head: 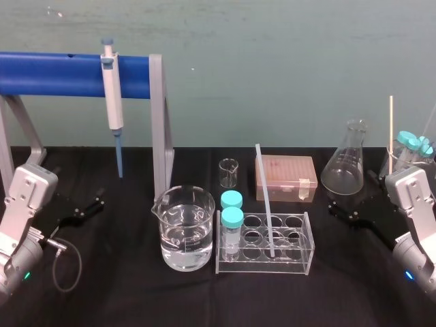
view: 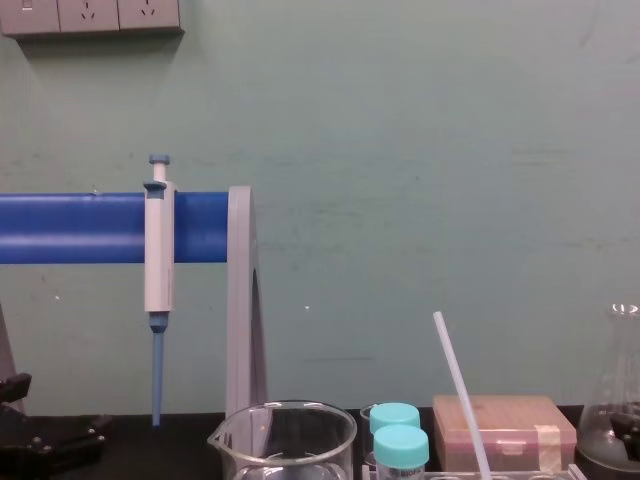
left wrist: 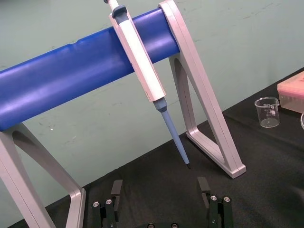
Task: Pick up the stirring rod with one hand, then place it down.
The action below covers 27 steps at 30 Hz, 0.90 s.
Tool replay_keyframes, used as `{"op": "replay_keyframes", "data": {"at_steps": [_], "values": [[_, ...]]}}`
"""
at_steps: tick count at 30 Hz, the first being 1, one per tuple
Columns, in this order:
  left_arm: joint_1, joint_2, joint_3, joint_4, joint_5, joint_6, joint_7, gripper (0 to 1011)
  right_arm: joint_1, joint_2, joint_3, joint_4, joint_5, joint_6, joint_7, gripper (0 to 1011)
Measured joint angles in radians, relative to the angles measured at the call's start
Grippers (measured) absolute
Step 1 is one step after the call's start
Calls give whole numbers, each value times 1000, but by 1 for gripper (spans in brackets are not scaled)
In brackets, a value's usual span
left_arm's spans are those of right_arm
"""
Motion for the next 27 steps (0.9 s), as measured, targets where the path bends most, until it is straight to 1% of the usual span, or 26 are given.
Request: {"op": "replay_keyframes", "data": {"at_steps": [27], "values": [[0,0,0,0,0,0,0,1000,0,0,0,0,0,0,0,1003]]}}
